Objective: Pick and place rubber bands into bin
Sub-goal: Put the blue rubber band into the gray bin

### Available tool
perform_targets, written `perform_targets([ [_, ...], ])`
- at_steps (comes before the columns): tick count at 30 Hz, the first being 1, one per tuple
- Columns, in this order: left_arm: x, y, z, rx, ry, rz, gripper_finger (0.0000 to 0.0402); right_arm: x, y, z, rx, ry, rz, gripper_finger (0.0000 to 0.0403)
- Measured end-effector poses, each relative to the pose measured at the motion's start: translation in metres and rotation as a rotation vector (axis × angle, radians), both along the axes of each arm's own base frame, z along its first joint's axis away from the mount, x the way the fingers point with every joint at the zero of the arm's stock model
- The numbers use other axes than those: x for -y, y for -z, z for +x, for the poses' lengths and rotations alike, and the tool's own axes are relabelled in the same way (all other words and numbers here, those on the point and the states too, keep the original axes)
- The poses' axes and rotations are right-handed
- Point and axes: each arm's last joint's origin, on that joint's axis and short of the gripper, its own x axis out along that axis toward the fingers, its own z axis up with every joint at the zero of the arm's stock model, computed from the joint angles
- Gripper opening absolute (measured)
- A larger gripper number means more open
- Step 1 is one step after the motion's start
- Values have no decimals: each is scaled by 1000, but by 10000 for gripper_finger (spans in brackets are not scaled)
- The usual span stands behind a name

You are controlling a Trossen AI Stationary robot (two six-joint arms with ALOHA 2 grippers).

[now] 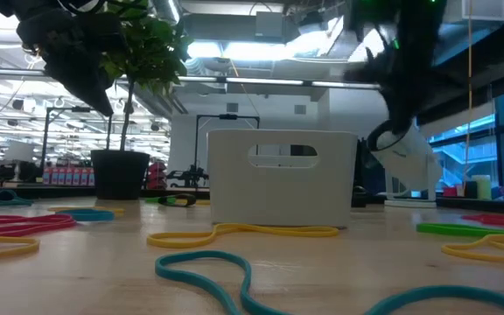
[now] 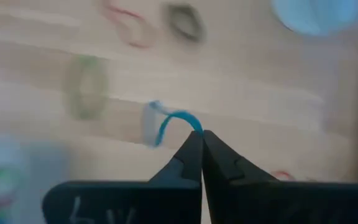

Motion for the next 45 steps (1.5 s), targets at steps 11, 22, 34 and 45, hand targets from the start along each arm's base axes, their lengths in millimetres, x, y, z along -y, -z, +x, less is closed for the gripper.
perform_targets([
  [11, 0, -3, 4, 53, 16, 19, 2, -41, -50, 72, 210, -321, -136, 0],
  [22, 0, -4, 4, 54, 21, 24, 1, -70, 23, 141, 24, -467, -6, 0],
  [34, 0, -5, 5, 72, 19, 26, 2, -66, 49, 148, -47, -430, 20, 27],
  [45, -1, -7, 7, 95, 9, 38, 4, -66, 49, 147, -49, -441, 55, 99],
])
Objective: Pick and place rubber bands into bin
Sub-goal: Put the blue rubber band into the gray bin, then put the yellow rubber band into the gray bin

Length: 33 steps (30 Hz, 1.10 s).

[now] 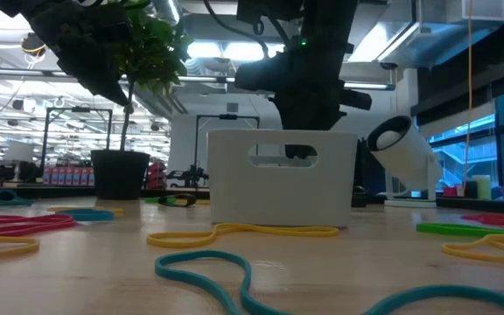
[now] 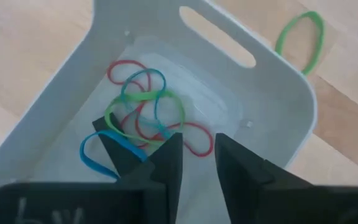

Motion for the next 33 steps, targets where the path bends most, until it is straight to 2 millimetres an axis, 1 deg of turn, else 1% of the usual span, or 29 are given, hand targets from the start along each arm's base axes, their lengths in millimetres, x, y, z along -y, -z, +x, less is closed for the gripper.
perform_targets([
  [5, 0, 0, 0, -1, 0, 0, 2, -1, -1, 0, -8, -27, 34, 114],
  [7, 0, 0, 0, -1, 0, 0, 1, -1, -6, -2, -8, -40, 46, 115],
  [12, -1, 0, 0, 5, -35, -6, 11, -3, -35, -5, 64, -79, 36, 108],
  [14, -1, 0, 0, 7, -57, -8, 20, -3, -48, -8, 94, -112, 22, 101],
  [17, -1, 0, 0, 9, -63, -11, 45, -5, -67, -19, 116, -177, -4, 87],
  [20, -2, 0, 0, 7, -100, 15, 73, -10, -81, -37, 122, -189, -95, 69],
  [22, -4, 0, -1, 7, -138, 39, 86, -13, -83, -52, 109, -189, -148, 55],
  [24, -4, 0, -1, 8, -161, 61, 95, -15, -82, -69, 109, -184, -161, 40],
  [28, -4, -1, 0, 12, -149, 73, 99, -16, -67, -108, 118, -152, -144, 7],
  [31, -1, 2, 4, -6, -149, 58, 96, -16, -52, -137, 163, -144, -104, 9],
  [33, 1, 3, 11, -24, -180, 31, 94, -15, -43, -155, 199, -145, -87, 13],
])
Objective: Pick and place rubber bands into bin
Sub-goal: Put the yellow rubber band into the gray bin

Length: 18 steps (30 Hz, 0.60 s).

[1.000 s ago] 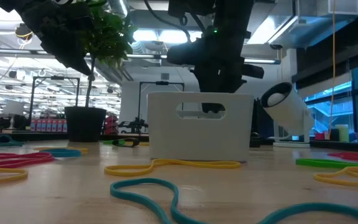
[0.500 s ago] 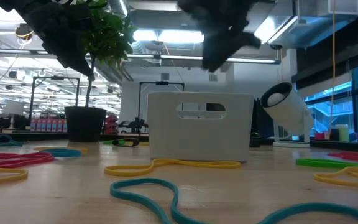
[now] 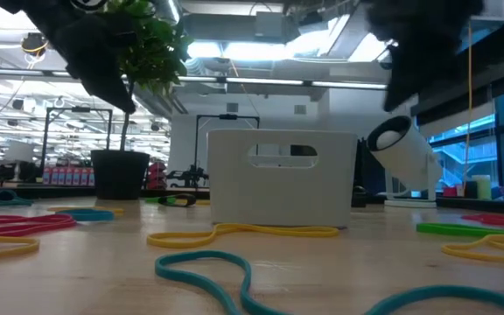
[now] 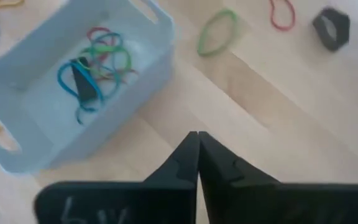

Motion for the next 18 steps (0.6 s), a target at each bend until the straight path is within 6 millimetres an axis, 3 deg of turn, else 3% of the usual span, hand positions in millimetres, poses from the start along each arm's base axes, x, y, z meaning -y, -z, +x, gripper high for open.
perform_targets([
  [8, 5, 26, 38, -160, -155, -132, 94, 16, 25, -56, 59, 56, 46, 4],
  [13, 8, 54, 55, -279, -252, -276, 93, 22, 27, -75, 80, 10, 48, 11],
  [18, 10, 78, 59, -389, -423, -351, 90, 26, 26, -85, 84, -66, 21, 8],
])
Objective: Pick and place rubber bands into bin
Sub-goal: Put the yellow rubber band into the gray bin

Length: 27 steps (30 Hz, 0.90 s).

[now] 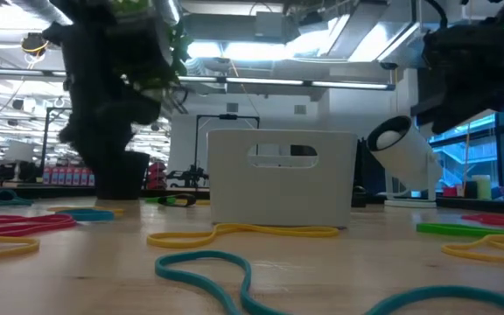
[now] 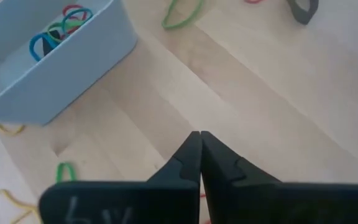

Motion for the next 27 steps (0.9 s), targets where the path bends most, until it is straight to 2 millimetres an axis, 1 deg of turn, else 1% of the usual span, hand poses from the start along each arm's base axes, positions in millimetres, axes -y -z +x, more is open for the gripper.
perform_targets([
  [3, 1, 10, 2, -38, -87, -29, 85, 2, 1, -5, -5, -35, -20, 4],
  [7, 2, 21, 5, -78, -150, -52, 75, 3, 1, -9, -24, -75, -48, 5],
  [14, 12, 31, 6, -122, -153, -37, 43, 4, -1, -11, -31, -144, -88, 9],
  [18, 18, 31, 6, -114, -169, -36, 7, 4, -1, -11, -33, -152, -93, 6],
  [23, 22, 24, 5, -82, -168, -42, 2, 4, -1, -11, -39, -169, -104, 9],
  [27, 26, 10, 8, -92, -150, -78, 2, 4, -1, -11, -46, -184, -115, 11],
])
